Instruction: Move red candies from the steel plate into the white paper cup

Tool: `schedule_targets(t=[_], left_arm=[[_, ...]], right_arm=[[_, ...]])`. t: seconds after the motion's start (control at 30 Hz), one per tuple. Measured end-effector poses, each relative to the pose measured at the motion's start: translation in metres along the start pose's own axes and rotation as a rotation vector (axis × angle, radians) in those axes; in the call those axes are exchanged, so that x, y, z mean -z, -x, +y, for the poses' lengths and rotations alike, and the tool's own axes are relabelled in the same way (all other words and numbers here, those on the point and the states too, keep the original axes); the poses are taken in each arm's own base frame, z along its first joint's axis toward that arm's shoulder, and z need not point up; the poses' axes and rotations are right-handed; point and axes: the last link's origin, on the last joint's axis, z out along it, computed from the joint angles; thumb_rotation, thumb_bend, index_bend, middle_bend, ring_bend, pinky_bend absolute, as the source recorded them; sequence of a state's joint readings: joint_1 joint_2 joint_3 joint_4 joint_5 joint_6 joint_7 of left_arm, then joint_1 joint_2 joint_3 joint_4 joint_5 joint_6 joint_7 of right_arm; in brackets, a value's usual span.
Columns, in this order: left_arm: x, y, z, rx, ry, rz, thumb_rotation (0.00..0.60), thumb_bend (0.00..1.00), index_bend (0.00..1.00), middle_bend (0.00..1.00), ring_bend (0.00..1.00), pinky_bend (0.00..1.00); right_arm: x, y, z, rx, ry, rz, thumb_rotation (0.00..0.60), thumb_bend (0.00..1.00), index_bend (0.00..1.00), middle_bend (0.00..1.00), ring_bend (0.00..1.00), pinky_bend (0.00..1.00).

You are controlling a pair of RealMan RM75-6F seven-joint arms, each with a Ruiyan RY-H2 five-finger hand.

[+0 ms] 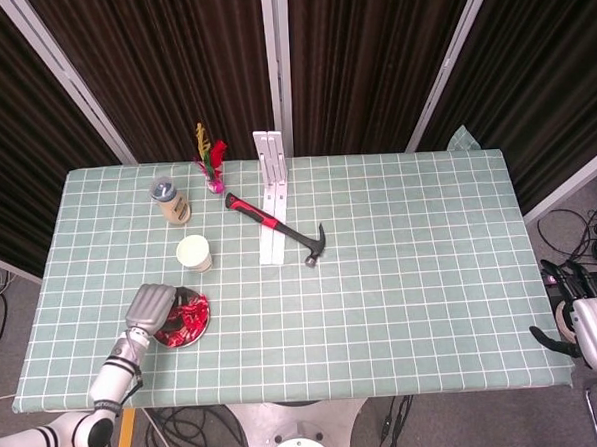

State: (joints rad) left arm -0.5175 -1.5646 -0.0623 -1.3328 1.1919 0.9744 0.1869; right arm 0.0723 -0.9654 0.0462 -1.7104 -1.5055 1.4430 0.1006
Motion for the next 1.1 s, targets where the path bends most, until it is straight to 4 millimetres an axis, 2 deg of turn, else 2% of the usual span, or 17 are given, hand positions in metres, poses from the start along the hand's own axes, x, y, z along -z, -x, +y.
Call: schedule_targets(t=[0.3, 0.53, 0.8, 0.97, 1.1], left_arm=[[0.010, -0.017, 0.000, 0.036, 0.023, 0.055, 0.600, 0.49, 0.71, 0.75, 0.88, 1.00], [0.015, -0.052, -0.001, 0.056, 0.036, 0.129, 0.600, 0.49, 0.71, 0.75, 0.88, 1.00], [-0.014, -0.095, 0.010, 0.058, 0.066, 0.179, 0.600, 0.49, 0.70, 0.74, 0.88, 1.00], [-0.040, -0.112, 0.016, 0.043, 0.067, 0.183, 0.600, 0.48, 0.70, 0.74, 0.87, 1.00], [-0.059, -0.119, 0.021, 0.039, 0.058, 0.180, 0.600, 0.48, 0.70, 0.74, 0.87, 1.00]], right_arm=[[0.000, -0.001, -0.001, -0.002, -0.005, 0.002, 0.600, 0.10, 0.09, 0.20, 0.07, 0.33], [0.001, -0.002, -0.001, -0.003, -0.006, 0.004, 0.600, 0.10, 0.09, 0.20, 0.08, 0.34], [0.003, -0.002, 0.002, -0.005, 0.003, 0.006, 0.600, 0.10, 0.09, 0.20, 0.08, 0.34], [0.003, -0.002, 0.004, -0.004, 0.015, 0.006, 0.600, 0.10, 0.09, 0.20, 0.08, 0.34], [0.003, -0.002, 0.005, -0.003, 0.021, 0.004, 0.600, 0.10, 0.09, 0.20, 0.08, 0.34]])
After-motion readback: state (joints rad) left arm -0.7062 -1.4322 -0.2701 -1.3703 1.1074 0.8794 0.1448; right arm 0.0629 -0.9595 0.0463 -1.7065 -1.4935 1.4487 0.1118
